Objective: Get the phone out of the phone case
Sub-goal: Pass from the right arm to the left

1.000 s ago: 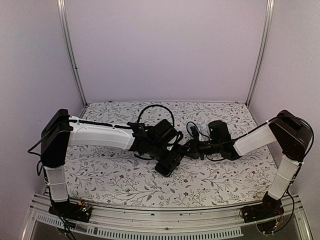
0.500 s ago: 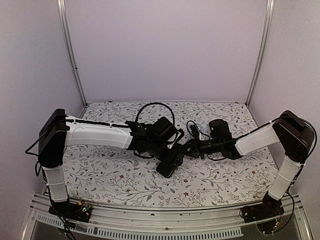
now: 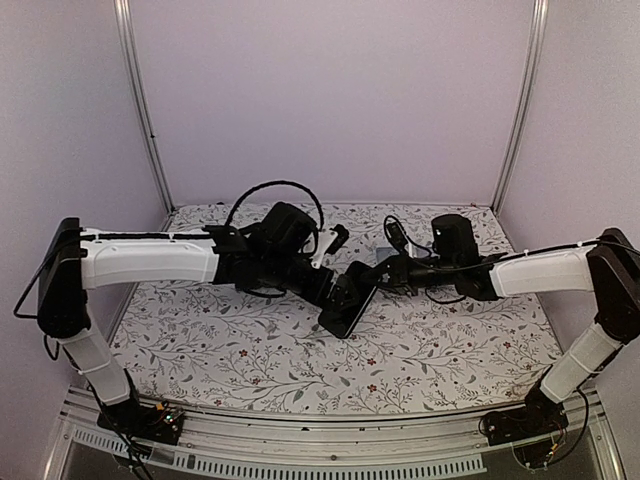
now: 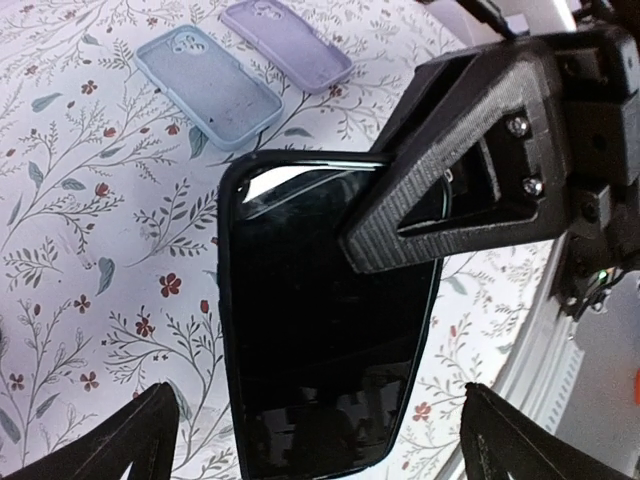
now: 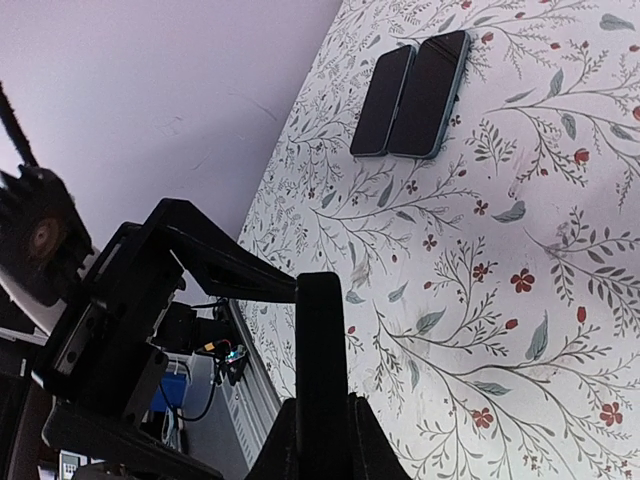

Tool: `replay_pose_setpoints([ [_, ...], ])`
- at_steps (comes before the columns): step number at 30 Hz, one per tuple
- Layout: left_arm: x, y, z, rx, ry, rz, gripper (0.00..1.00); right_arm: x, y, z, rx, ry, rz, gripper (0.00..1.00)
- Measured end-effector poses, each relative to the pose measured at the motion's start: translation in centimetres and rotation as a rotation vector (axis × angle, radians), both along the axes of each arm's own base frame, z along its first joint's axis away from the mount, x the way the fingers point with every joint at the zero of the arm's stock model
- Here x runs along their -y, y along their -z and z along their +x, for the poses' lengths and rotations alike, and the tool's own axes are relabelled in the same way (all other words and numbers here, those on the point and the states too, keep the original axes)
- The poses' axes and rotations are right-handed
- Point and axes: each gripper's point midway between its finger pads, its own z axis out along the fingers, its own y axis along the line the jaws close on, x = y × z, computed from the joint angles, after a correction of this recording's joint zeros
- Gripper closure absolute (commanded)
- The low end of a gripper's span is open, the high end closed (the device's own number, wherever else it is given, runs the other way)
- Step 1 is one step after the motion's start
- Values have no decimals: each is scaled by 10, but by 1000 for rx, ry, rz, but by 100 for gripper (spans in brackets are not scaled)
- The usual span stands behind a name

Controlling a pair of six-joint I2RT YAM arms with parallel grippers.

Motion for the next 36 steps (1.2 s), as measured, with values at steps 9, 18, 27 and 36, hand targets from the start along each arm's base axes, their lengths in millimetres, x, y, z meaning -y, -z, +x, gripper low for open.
replay_pose_setpoints([
  [9,-21,-40,21,-114,-22,-277,14,2,-52,-3,139,-61,30,100],
  [18,-12,-76,10,-201,106,-504,41,2,-81,-20,199,-161,80,100],
  [27,-1,-109,-9,-244,256,-643,52,1,-90,-35,189,-246,118,100],
  [36,1,-109,-13,-272,296,-663,50,3,-92,-40,170,-275,128,100],
])
